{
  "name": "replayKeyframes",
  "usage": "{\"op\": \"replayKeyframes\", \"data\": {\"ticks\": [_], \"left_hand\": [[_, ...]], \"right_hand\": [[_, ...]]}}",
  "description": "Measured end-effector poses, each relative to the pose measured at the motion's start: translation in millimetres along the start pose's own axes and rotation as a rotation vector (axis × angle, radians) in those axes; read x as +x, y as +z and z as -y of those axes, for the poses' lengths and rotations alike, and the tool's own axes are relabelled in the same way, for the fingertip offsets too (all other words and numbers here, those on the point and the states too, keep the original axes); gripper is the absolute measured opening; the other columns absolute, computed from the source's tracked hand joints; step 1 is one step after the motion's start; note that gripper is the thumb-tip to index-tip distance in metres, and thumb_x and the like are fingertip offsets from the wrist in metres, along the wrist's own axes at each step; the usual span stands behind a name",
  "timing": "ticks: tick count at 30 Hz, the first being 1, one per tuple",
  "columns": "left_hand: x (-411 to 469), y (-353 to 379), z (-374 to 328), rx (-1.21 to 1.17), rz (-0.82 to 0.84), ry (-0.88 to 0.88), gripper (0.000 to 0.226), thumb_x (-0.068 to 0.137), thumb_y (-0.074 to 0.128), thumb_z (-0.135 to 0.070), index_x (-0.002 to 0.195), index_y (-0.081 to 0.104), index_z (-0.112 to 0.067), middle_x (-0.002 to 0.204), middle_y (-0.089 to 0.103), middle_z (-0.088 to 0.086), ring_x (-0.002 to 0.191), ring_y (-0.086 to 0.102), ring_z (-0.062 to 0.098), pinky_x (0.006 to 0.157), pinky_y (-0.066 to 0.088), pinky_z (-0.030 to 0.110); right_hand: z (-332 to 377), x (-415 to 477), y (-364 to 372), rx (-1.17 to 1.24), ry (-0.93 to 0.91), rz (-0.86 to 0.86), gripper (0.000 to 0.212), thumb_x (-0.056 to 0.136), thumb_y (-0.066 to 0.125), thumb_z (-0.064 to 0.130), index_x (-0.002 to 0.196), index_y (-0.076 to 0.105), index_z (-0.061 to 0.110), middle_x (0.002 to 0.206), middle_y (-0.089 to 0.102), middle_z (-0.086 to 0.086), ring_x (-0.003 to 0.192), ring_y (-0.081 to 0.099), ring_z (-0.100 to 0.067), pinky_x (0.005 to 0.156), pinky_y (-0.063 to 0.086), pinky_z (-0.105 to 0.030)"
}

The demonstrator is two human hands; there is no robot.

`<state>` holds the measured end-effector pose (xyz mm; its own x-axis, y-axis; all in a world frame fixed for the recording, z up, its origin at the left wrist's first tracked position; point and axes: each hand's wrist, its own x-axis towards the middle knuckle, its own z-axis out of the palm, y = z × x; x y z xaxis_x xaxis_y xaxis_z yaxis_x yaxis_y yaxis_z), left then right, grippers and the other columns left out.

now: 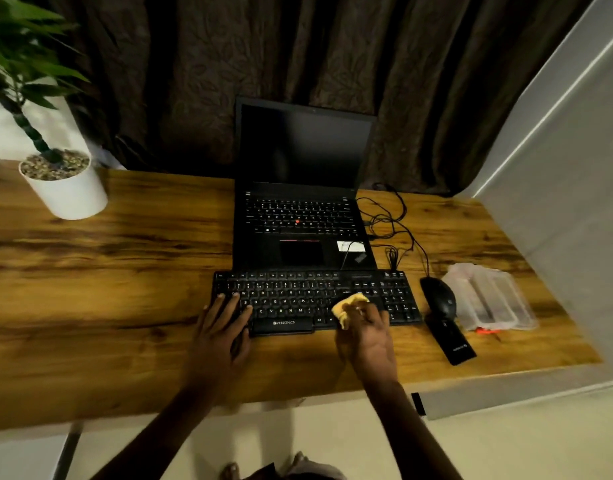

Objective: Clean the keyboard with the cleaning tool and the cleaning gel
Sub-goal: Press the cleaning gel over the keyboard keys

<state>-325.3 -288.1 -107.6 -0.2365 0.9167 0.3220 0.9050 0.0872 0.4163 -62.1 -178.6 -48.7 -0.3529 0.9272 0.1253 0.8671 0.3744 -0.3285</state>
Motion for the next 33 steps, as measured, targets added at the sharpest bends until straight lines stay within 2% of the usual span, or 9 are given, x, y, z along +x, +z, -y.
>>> {"op": "replayKeyframes", "data": {"ticks": [2,5,8,12,16,18,22,28,33], "left_hand": [[0,1,-2,0.018,-0.025,-0.006,0.048,0.095,0.039,-0.037,0.135,0.058,-0.020,0.152,0.043,0.006,0.146,0.028,0.026,0.117,0.023,0.051],[-1,3,-3,0.087,-0.068,0.058,0.048,0.095,0.039,-0.033,0.134,0.059,-0.014,0.150,0.045,0.012,0.144,0.032,0.031,0.116,0.024,0.057],[4,11,-19,0.127,-0.059,0.188,0.049,0.096,0.040,-0.035,0.137,0.056,-0.012,0.152,0.041,0.014,0.145,0.031,0.030,0.114,0.025,0.059],[20,40,-79,0.122,0.078,0.381,0.051,0.100,0.041,-0.040,0.144,0.049,-0.016,0.157,0.033,0.010,0.148,0.024,0.026,0.116,0.025,0.055],[37,61,-123,0.132,0.173,0.296,0.051,0.101,0.037,-0.046,0.145,0.046,-0.021,0.159,0.030,0.006,0.150,0.018,0.022,0.119,0.021,0.051],[40,67,-128,0.152,0.201,0.238,0.051,0.101,0.034,-0.046,0.144,0.046,-0.023,0.158,0.032,0.005,0.150,0.019,0.022,0.119,0.021,0.051],[39,74,-124,0.183,0.213,0.237,0.050,0.101,0.035,-0.044,0.145,0.044,-0.024,0.157,0.035,0.004,0.148,0.023,0.022,0.118,0.023,0.051],[39,71,-129,0.172,0.185,0.207,0.050,0.101,0.033,-0.044,0.146,0.044,-0.024,0.156,0.035,0.002,0.147,0.027,0.020,0.117,0.024,0.050],[40,71,-130,0.162,0.180,0.201,0.052,0.103,0.024,-0.046,0.144,0.047,-0.024,0.156,0.034,0.001,0.146,0.029,0.020,0.117,0.025,0.050]], "right_hand": [[-13,0,-8,-0.008,0.080,-0.045,0.058,0.077,0.076,0.013,0.132,0.057,0.017,0.135,0.048,-0.017,0.116,0.043,-0.037,0.093,0.049,-0.043],[-8,3,-3,-0.002,0.081,-0.002,0.049,0.087,0.065,0.021,0.135,0.054,0.021,0.139,0.044,-0.013,0.119,0.041,-0.033,0.098,0.047,-0.043],[-5,-1,7,-0.008,-0.037,0.007,0.038,0.091,0.048,0.028,0.129,0.054,0.027,0.132,0.051,-0.012,0.110,0.049,-0.032,0.085,0.054,-0.042],[-44,0,-6,-0.028,0.020,0.007,0.056,0.078,0.073,0.015,0.130,0.055,0.025,0.136,0.048,-0.014,0.117,0.045,-0.039,0.087,0.054,-0.047],[-89,2,-21,-0.130,0.081,-0.058,0.057,0.071,0.081,0.015,0.125,0.060,0.017,0.130,0.054,-0.015,0.115,0.049,-0.043,0.086,0.052,-0.045],[-96,1,-19,-0.121,0.077,-0.063,0.060,0.069,0.081,0.014,0.125,0.060,0.015,0.128,0.055,-0.017,0.114,0.051,-0.047,0.082,0.057,-0.051],[-105,-8,-7,-0.139,-0.137,-0.125,0.061,0.066,0.080,0.005,0.125,0.063,0.009,0.121,0.060,-0.022,0.106,0.057,-0.052,0.075,0.059,-0.053],[-134,-6,-17,-0.075,0.000,-0.193,0.067,0.066,0.082,-0.003,0.126,0.054,0.012,0.122,0.058,-0.025,0.103,0.055,-0.054,0.068,0.059,-0.056],[-105,1,-15,-0.026,-0.079,-0.156,0.053,0.070,0.067,0.006,0.123,0.060,0.009,0.115,0.061,-0.021,0.098,0.060,-0.042,0.065,0.060,-0.038]]}}
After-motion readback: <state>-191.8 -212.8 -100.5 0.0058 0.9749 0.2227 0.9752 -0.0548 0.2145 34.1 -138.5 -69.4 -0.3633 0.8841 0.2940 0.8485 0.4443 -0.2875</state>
